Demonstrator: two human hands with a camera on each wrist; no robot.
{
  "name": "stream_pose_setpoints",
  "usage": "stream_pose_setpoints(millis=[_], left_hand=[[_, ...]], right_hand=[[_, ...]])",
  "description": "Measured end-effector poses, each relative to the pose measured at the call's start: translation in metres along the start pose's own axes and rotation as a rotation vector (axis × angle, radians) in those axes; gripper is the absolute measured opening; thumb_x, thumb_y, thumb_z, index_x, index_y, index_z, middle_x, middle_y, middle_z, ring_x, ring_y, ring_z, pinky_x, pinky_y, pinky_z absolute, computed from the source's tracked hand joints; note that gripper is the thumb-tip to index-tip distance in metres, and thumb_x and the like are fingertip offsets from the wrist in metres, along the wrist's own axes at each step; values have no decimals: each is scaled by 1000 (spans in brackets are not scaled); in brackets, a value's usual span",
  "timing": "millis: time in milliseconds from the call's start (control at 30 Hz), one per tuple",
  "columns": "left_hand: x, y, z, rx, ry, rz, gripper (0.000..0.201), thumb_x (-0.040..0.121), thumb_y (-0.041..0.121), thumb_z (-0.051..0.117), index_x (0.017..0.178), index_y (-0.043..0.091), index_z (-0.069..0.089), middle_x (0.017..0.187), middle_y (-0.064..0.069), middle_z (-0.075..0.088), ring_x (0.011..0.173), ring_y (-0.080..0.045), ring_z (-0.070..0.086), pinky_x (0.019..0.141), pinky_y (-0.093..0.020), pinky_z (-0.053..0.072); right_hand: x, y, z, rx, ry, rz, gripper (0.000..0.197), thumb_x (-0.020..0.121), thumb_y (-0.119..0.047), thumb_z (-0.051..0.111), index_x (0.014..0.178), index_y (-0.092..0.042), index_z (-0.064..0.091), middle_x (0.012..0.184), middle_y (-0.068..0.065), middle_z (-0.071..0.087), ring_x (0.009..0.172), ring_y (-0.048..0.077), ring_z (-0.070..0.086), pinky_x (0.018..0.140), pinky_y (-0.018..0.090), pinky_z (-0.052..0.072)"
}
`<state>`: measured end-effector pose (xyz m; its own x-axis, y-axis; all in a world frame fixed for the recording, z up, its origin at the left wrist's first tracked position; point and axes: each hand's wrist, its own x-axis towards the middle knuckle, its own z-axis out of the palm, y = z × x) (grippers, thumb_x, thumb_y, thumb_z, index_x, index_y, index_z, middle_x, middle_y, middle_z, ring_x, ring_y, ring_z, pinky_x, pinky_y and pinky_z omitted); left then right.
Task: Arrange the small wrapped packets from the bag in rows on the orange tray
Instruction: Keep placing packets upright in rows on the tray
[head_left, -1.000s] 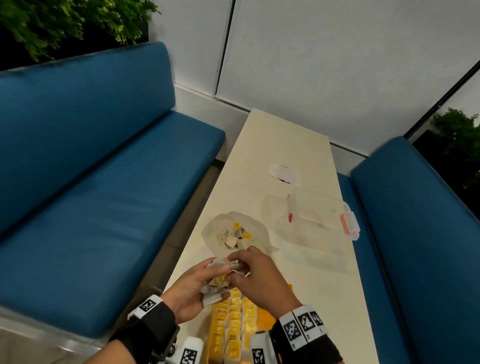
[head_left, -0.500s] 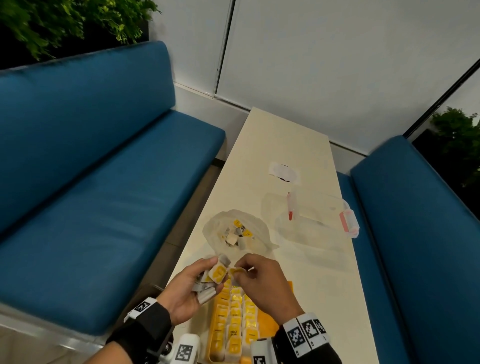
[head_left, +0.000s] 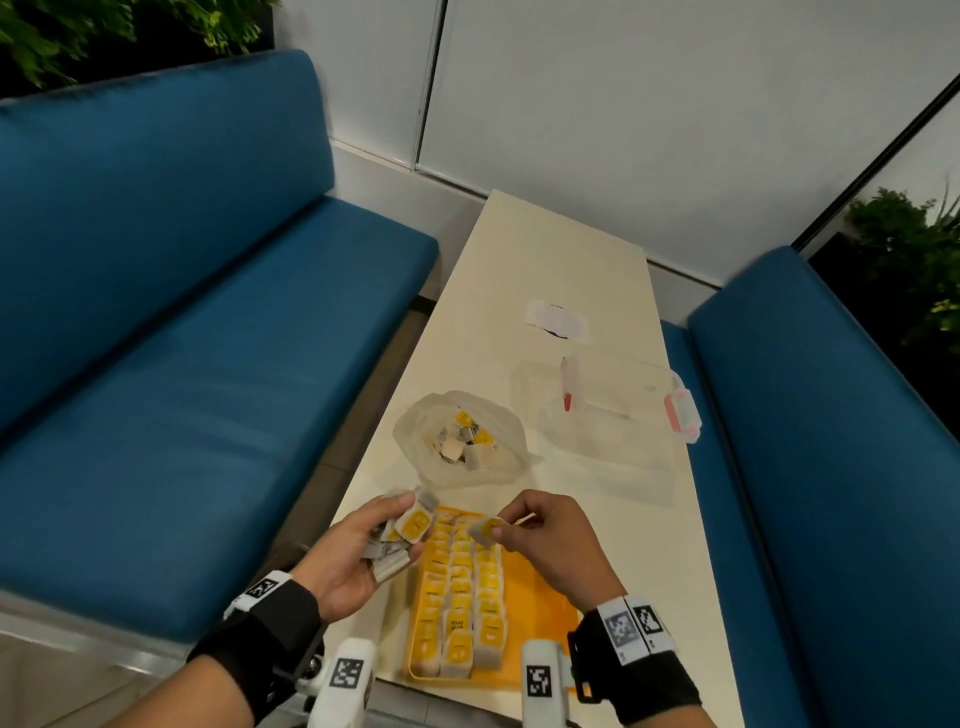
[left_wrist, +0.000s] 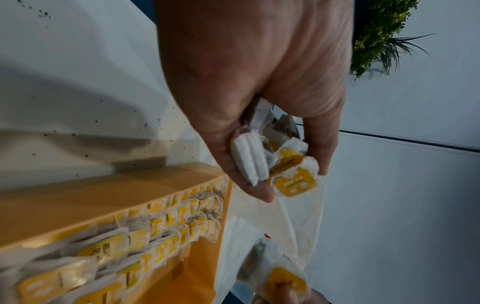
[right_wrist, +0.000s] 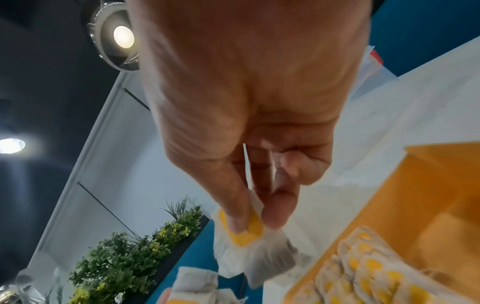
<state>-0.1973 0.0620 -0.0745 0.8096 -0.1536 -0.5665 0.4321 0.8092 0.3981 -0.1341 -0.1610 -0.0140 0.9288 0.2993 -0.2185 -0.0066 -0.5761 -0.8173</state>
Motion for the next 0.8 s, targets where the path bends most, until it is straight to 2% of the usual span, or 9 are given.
stream_pose_setpoints(millis=[100, 200, 300, 367, 467, 600, 700, 800], left_hand=[[-1, -3, 3, 0, -16, -1, 21, 87, 15, 72, 106, 10, 68, 108, -18, 69, 87, -27, 72, 65, -31, 63], [-1, -7, 7, 5, -19, -6, 18, 88, 15, 72, 105, 10, 69, 108, -18, 69, 87, -26, 72, 64, -30, 63], [-2, -13, 8, 18, -31, -11, 22, 86, 16, 73, 107, 9, 68, 109, -20, 69, 87, -27, 72, 65, -31, 63], [-2, -17, 9, 37, -40, -10, 26, 87, 16, 72, 111, 8, 67, 108, -20, 69, 86, -26, 72, 65, -30, 63], [-2, -23, 10, 55, -42, -10, 27, 88, 17, 72, 113, 8, 67, 110, -19, 69, 86, -25, 72, 66, -30, 63], [-2, -29, 13, 85, -39, -4, 31, 88, 17, 72, 117, 7, 66, 112, -19, 69, 87, -24, 72, 66, -30, 63], [-2, -33, 15, 95, -41, 8, 36, 86, 16, 73, 119, 7, 64, 110, -18, 69, 89, -25, 71, 65, -30, 62], [-4, -36, 17, 107, -54, 8, 40, 83, 17, 74, 120, 6, 62, 109, -19, 69, 90, -26, 71, 64, -30, 62]], right_hand=[[-7, 12, 0, -46, -68, 55, 12, 84, -4, 72, 76, -8, 64, 67, 5, 69, 59, 17, 69, 55, 17, 46], [-19, 26, 1, -117, -161, 112, 11, 88, -4, 66, 80, -10, 60, 69, 12, 71, 59, 12, 68, 49, 14, 43], [-31, 44, 4, -199, -259, 183, 8, 89, -8, 65, 84, -12, 60, 66, 5, 71, 57, 8, 66, 50, 22, 46], [-38, 55, 7, -229, -303, 222, 3, 89, -11, 64, 88, -11, 61, 64, 2, 71, 59, 11, 68, 50, 26, 48], [-46, 64, 15, -257, -332, 282, 4, 89, -13, 65, 90, -15, 61, 63, 1, 70, 59, 13, 68, 51, 26, 47], [-49, 69, 24, -275, -327, 313, 13, 90, -7, 63, 86, -18, 59, 63, -5, 64, 48, 3, 62, 44, 18, 43], [-47, 76, 31, -321, -314, 297, 15, 89, -10, 66, 84, -22, 60, 70, -5, 66, 56, 7, 67, 51, 22, 50], [-46, 84, 40, -372, -292, 270, 19, 86, -12, 68, 80, -28, 59, 83, -4, 67, 67, 13, 73, 70, 35, 61]])
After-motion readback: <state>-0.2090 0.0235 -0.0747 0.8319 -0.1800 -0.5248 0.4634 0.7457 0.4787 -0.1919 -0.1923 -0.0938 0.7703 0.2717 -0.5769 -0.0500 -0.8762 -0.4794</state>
